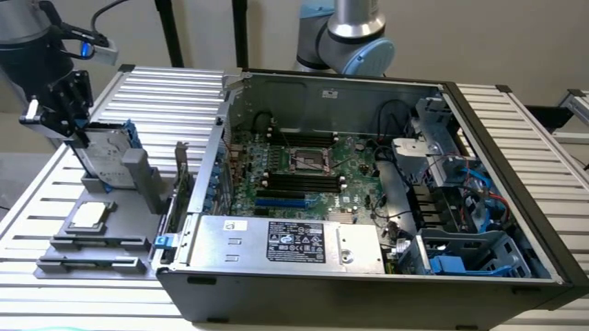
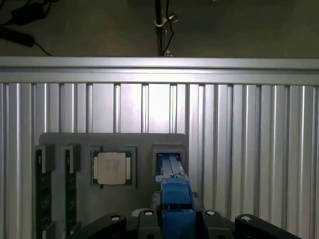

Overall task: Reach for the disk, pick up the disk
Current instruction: 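Pick up the disk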

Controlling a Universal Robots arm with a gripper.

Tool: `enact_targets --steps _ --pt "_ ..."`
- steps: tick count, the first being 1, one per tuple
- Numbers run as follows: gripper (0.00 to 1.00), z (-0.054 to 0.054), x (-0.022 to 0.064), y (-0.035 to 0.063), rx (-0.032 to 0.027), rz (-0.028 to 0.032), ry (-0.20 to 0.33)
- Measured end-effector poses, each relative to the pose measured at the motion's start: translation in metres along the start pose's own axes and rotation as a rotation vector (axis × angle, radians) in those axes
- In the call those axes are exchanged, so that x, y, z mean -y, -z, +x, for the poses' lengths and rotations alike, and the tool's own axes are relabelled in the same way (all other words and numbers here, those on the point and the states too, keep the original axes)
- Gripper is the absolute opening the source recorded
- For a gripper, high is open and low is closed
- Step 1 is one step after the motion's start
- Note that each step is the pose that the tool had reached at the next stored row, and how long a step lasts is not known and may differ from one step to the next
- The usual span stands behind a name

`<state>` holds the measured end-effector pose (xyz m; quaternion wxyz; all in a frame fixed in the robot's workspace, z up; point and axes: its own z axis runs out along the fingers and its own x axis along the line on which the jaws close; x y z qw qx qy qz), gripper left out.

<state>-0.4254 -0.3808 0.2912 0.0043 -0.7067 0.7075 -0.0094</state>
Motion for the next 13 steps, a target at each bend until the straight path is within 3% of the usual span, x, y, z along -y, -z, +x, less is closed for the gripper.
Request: enact_targets --steps 13 --pt "0.33 0.0001 0.0 0.0 0.0 0.0 0.0"
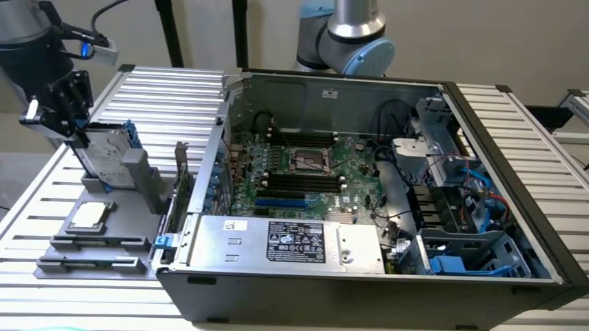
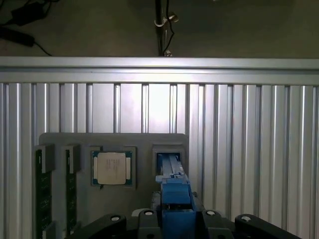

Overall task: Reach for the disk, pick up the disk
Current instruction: 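Pick up the disk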

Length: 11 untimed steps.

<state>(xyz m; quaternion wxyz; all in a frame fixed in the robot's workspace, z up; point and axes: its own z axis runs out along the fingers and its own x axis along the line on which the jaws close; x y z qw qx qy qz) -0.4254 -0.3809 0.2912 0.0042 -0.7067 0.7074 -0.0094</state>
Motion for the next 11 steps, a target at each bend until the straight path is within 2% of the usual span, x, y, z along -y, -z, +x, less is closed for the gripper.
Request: enact_targets --steps 11 --pt "0.33 0.0 0.0 0.0 0.0 0.0 0.0"
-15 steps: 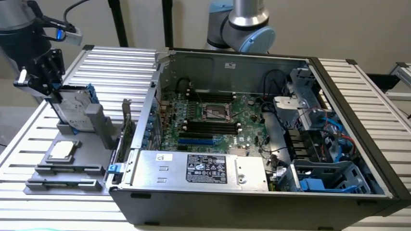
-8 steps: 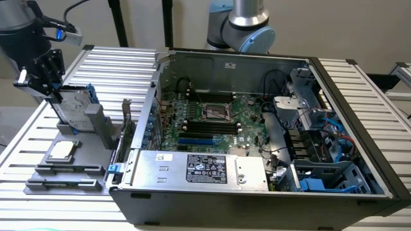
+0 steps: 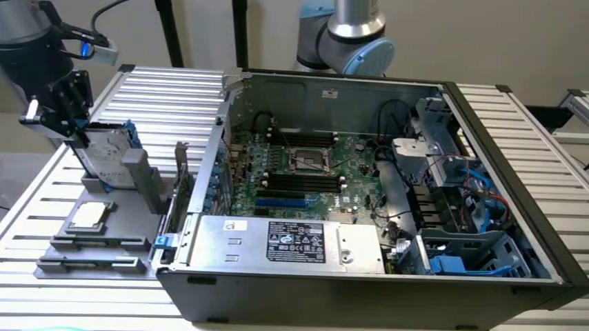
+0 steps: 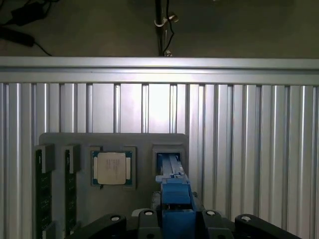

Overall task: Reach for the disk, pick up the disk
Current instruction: 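Pick up the disk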

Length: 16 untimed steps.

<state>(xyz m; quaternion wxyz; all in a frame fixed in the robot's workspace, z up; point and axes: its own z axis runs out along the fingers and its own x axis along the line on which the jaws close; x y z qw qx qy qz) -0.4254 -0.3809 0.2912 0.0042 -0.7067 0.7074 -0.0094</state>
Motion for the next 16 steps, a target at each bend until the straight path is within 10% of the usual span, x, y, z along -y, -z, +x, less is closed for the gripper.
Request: enact_targets --steps 16 --pt "0.33 0.0 0.0 0.0025 0.0 0.0 0.0"
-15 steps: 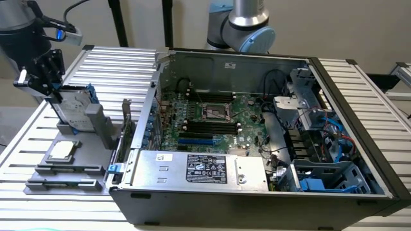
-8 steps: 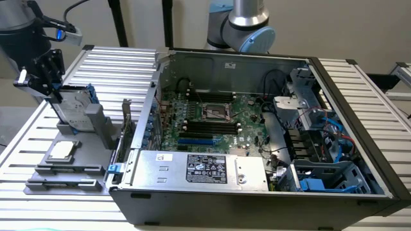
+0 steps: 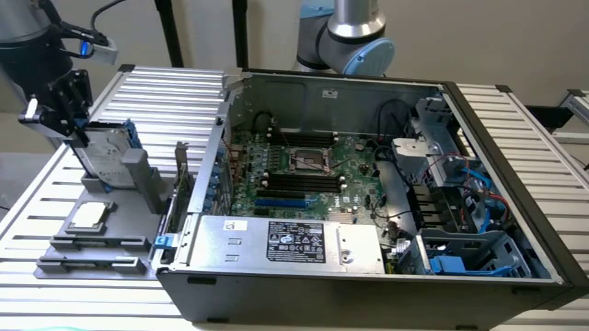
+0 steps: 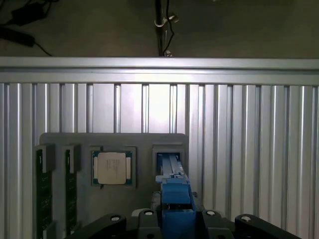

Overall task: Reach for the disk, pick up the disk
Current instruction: 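Pick up the disk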

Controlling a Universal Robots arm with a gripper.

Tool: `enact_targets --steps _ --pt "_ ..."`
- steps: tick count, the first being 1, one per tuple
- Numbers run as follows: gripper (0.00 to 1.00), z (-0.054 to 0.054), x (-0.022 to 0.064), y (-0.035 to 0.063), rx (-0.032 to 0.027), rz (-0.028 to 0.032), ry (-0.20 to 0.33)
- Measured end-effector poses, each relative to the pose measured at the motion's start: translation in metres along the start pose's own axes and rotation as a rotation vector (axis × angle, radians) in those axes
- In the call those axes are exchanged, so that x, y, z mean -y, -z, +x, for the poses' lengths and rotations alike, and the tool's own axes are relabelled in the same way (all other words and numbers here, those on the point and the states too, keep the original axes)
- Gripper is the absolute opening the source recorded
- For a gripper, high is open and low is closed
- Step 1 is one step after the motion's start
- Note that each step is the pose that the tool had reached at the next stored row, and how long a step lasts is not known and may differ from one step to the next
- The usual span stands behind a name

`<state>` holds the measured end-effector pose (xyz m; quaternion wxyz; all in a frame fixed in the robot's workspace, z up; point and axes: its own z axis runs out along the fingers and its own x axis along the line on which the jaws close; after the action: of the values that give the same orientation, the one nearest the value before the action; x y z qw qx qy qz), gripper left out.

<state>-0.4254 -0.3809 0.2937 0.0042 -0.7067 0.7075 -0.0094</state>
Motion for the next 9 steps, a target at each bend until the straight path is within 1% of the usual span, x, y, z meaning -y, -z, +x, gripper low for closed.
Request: enact_targets --steps 4,9 --pt "0.33 0.0 0.0001 0.0055 0.0 0.0 0.0" --pt "0.33 0.0 0.0003 0.0159 -0.0001 -0.0001 0.0"
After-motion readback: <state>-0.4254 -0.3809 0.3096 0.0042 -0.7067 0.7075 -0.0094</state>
